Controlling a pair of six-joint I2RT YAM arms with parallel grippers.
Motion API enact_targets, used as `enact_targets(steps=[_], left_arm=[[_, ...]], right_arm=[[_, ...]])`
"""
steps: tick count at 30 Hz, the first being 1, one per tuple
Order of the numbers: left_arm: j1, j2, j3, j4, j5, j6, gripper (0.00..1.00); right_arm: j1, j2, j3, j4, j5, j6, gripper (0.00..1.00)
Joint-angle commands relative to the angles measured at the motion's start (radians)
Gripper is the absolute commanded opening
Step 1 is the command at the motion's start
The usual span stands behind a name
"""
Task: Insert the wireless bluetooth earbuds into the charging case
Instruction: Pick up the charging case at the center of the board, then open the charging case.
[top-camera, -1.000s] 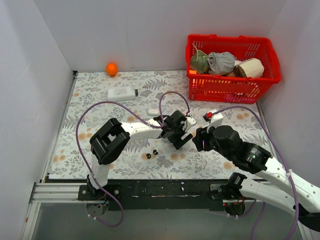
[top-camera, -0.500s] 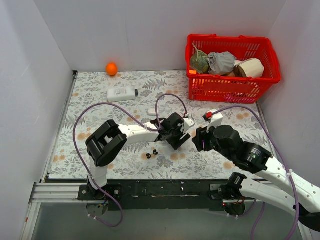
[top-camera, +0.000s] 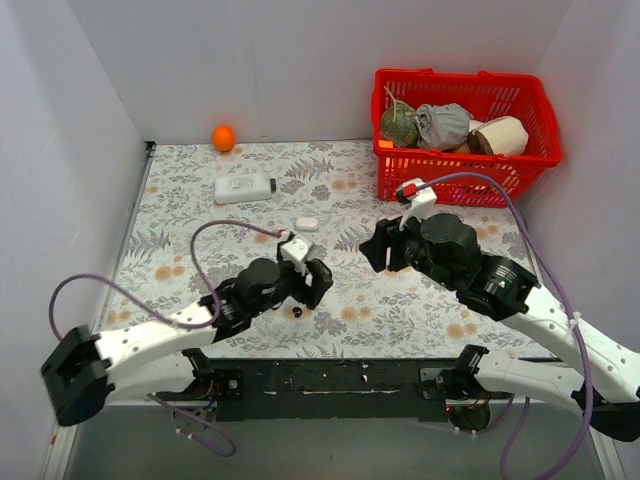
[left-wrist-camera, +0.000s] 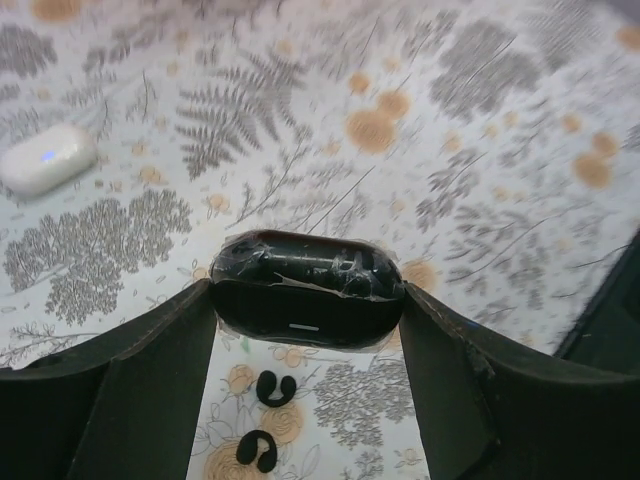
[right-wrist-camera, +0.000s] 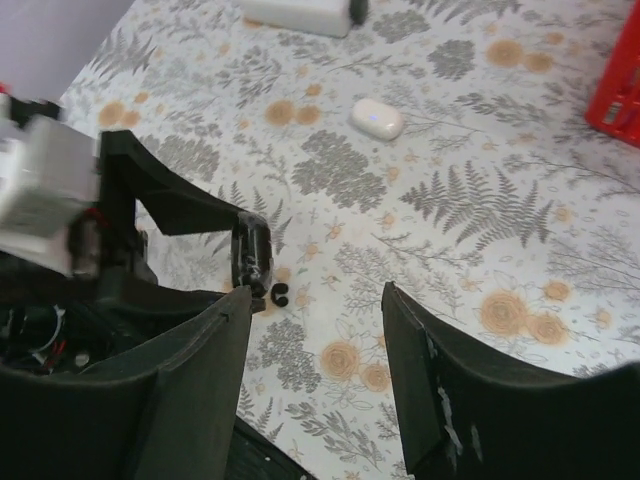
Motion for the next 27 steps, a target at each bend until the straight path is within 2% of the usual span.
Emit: enact_targets(steps=[1, 3, 6, 7, 10, 20, 27], left_arm=[[-0.023, -0.333, -0.169, 0.242, 0.071, 0.005, 0.0], [-0.028, -0.401, -0.192, 0.231, 0.102, 0.039, 0.0], [-0.028, -0.489, -0.218, 0.199, 0.165, 0.1, 0.0], [-0.029, -0.504, -0.223, 0.184, 0.17, 0.108, 0.0], [-0.029, -0.549, -0.235, 0.159, 0.164, 0.132, 0.0], [-0.029, -0.531, -0.205, 0.107, 0.157, 0.191, 0.0], [-0.029, -0.531, -0.208, 0.115, 0.162, 0.194, 0.0]], right_arm=[[-0.002, 0.078, 0.067, 0.06, -0.256, -0.07, 0.64], [0.002, 0.145, 0.1, 0.056, -0.38, -0.102, 0.66], [0.017, 0.205, 0.124, 0.066, -0.403, -0.113, 0.71], [0.019, 0.224, 0.13, 0.077, -0.402, -0.113, 0.77], [0.024, 0.267, 0.162, 0.08, -0.403, -0.118, 0.8], [0.037, 0.362, 0.219, 0.105, -0.44, -0.127, 0.8], [0.037, 0.382, 0.176, 0.099, -0.399, -0.118, 0.79]])
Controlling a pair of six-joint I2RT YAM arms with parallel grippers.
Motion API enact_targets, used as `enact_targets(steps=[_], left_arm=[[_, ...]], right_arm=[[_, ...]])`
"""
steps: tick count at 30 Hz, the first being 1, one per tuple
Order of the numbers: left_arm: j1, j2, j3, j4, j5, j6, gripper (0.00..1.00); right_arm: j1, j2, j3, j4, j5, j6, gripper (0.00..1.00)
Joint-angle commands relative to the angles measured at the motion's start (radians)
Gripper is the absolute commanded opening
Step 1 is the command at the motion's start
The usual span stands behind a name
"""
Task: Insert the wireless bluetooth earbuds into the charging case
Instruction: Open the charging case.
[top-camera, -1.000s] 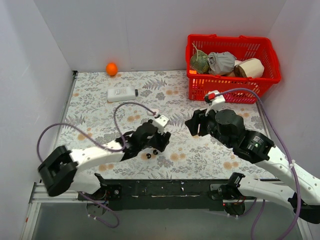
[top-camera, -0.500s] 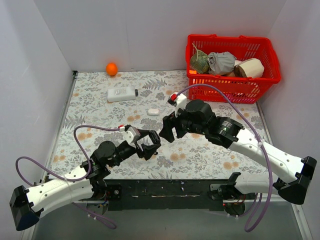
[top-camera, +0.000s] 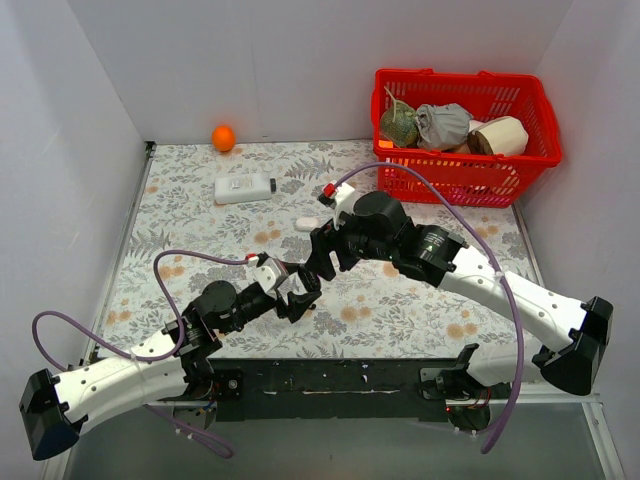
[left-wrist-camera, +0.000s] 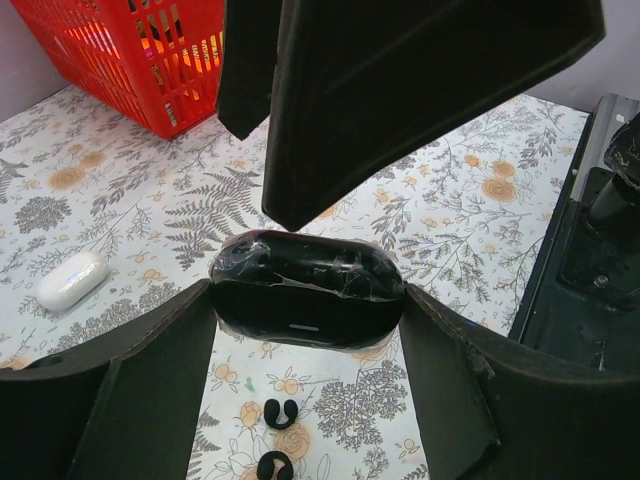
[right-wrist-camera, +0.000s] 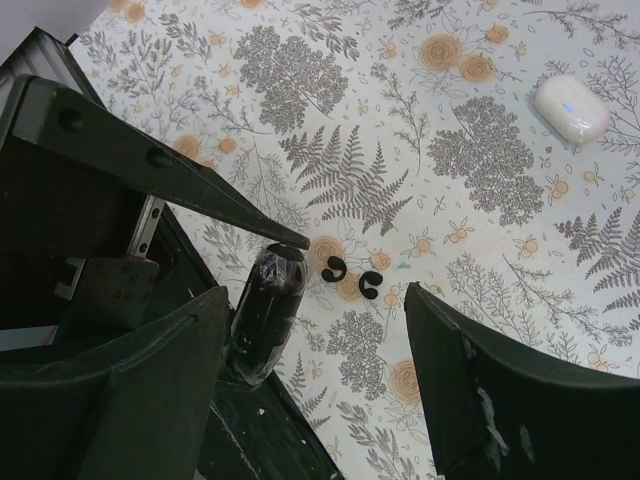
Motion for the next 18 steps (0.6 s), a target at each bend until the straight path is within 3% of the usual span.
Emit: enact_targets(steps=[1, 18], left_arm=[[-0.004, -0.006, 0.014, 0.004, 0.012, 0.02, 0.0], [-0.004, -0.036, 0.005, 0.025, 0.003, 0.024, 0.0]], right_arm=[[0.007, -0.007, -0.008, 0.032, 0.015, -0.002, 0.79], [0.007, 0.03, -0.012, -0.009, -0.034, -0.002, 0.77]])
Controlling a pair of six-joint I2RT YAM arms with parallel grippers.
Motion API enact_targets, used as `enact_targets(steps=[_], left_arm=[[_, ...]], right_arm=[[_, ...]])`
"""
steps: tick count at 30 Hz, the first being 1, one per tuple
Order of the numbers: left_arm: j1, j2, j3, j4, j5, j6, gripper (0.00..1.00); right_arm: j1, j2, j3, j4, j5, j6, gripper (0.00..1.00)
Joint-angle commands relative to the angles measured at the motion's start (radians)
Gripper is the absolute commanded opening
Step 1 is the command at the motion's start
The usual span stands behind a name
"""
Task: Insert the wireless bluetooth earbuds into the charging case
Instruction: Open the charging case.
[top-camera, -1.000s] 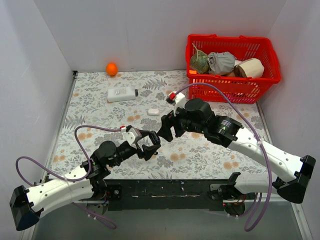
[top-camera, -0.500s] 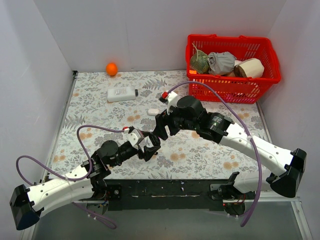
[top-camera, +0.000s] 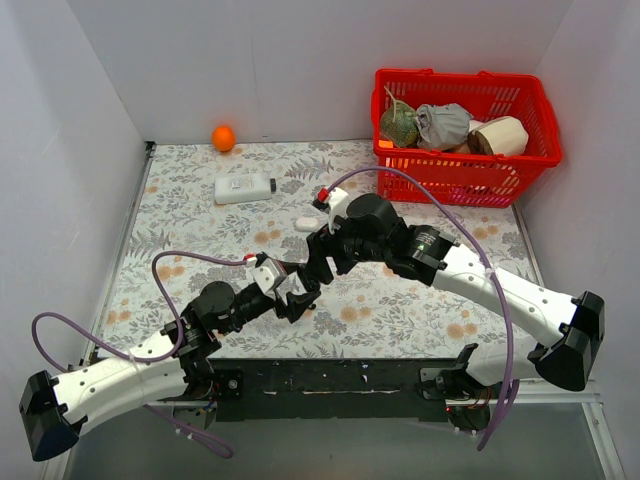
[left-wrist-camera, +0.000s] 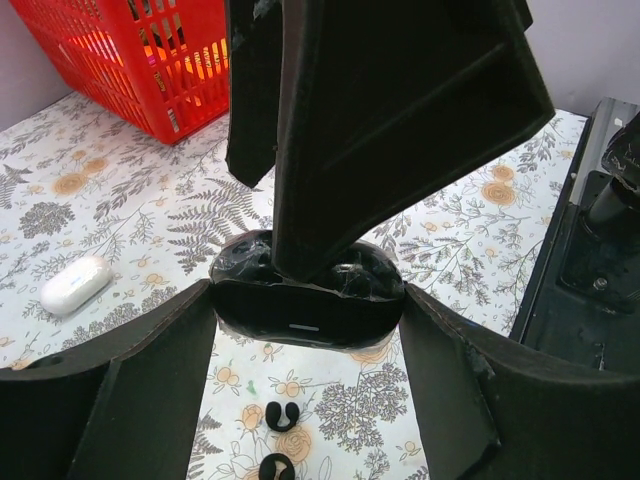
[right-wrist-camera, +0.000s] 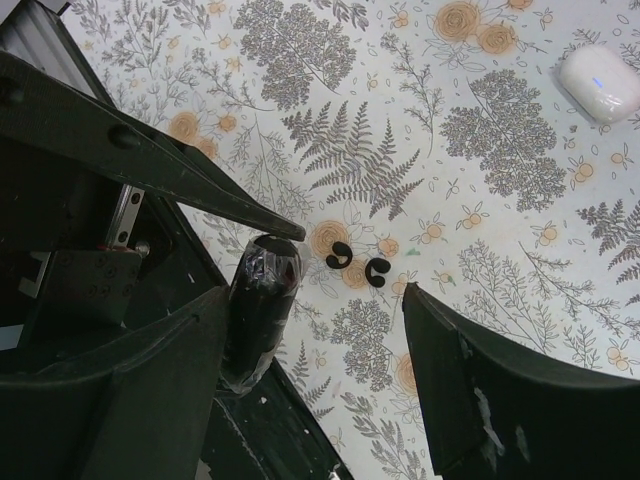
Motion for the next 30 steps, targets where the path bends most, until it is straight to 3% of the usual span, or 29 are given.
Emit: enact_targets(steps=[1, 23, 30], left_arm=[[-0.004, -0.03, 0.005, 0.023, 0.002, 0.018, 0.0], [-0.004, -0.059, 0.002, 0.005, -0.033, 0.021, 0.0], [-0.004, -0.054, 0.002, 0.006, -0.041, 0.022, 0.0]], right_arm=[[0.003, -0.003, 0.006, -0.005, -0.011, -0.004, 0.77], [-0.014, -0.069, -0.01, -0.043, 0.109, 0.002, 0.76], [-0.014, -0.12, -0.039, 0.067, -0.023, 0.007, 0.74]])
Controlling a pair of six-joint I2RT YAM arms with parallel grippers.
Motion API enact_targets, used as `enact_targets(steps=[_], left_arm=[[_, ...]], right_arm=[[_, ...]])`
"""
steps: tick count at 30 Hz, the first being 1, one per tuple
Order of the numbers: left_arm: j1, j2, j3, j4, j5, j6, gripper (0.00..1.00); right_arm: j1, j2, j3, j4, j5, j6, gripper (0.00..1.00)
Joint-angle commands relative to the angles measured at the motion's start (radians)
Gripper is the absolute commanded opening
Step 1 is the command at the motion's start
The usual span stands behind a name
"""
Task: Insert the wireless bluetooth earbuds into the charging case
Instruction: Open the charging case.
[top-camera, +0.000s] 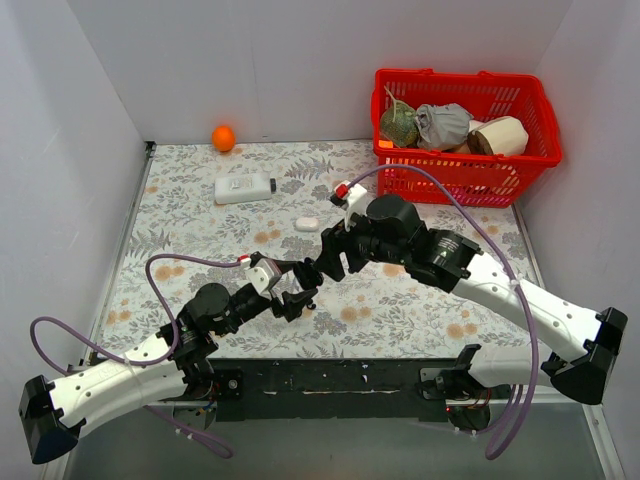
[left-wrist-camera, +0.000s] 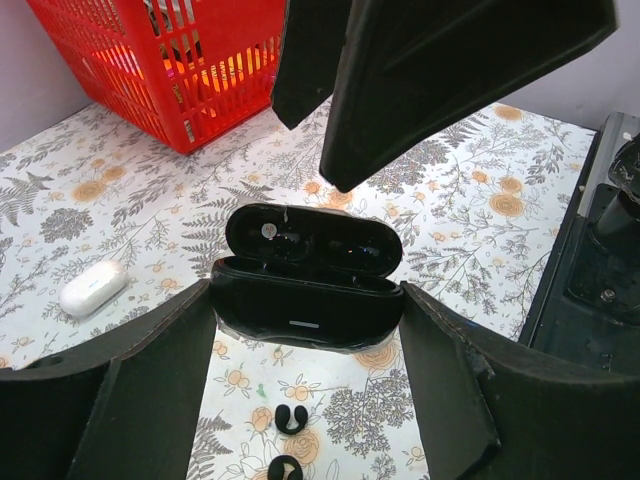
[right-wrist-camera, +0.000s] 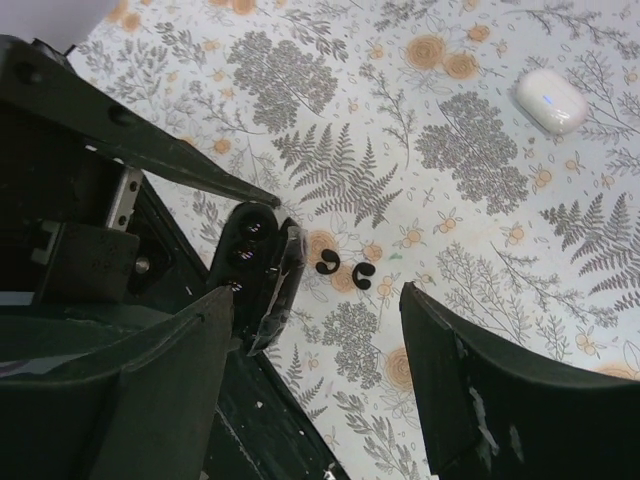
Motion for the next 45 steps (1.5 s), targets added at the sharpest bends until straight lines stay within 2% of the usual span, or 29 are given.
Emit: enact_targets(steps=[1, 5, 16, 29, 32, 35, 36, 37, 38, 41, 42, 44, 45], left_arm=[[-0.004, -0.012, 0.003, 0.026, -0.02, 0.014, 0.0], [-0.004, -0.01, 0.009, 0.029, -0.018, 0.015, 0.0], [-0.004, -0.007, 0.021, 0.029, -0.012, 0.017, 0.0], [-0.004, -0.01, 0.013, 0.042, -0.017, 0.008, 0.0], [-0.004, -0.013, 0.012, 0.042, -0.02, 0.006, 0.0], [-0.004, -0.01, 0.012, 0.039, -0.023, 0.001, 0.01], [-0.004, -0.007, 0.013, 0.034, -0.027, -0.005, 0.05], [-0.004, -0.003, 0.015, 0.028, -0.03, -0.009, 0.09], [-0.004, 0.002, 0.021, 0.016, -0.035, -0.015, 0.23], [-0.004, 0.028, 0.03, -0.017, -0.049, -0.035, 0.44], [-0.004, 0.037, 0.039, -0.026, -0.055, -0.041, 0.58], [-0.004, 0.063, 0.044, -0.043, -0.075, -0.063, 0.69], [-0.004, 0.07, 0.045, -0.043, -0.087, -0.072, 0.78]], right_arm=[[-0.003, -0.028, -0.021, 0.091, -0.093, 0.003, 0.73], [-0.002, 0.008, -0.021, 0.091, -0.126, 0.011, 0.65], [-0.003, 0.055, -0.008, 0.076, -0.1, 0.019, 0.42], [-0.005, 0.088, -0.009, 0.064, -0.12, 0.017, 0.32], [-0.006, 0.081, -0.012, 0.065, -0.119, 0.017, 0.26], [-0.005, 0.072, -0.014, 0.064, -0.114, 0.01, 0.13], [-0.005, 0.069, -0.009, 0.059, -0.11, 0.001, 0.02], [-0.005, 0.066, -0.003, 0.055, -0.104, -0.007, 0.01], [-0.003, 0.057, 0.0, 0.048, -0.094, -0.015, 0.01], [-0.003, 0.04, 0.02, 0.036, -0.084, -0.055, 0.01], [-0.003, 0.035, 0.025, 0.032, -0.084, -0.079, 0.01], [-0.003, 0.02, 0.038, 0.027, -0.084, -0.102, 0.01], [-0.003, 0.017, 0.043, 0.022, -0.084, -0.122, 0.01]])
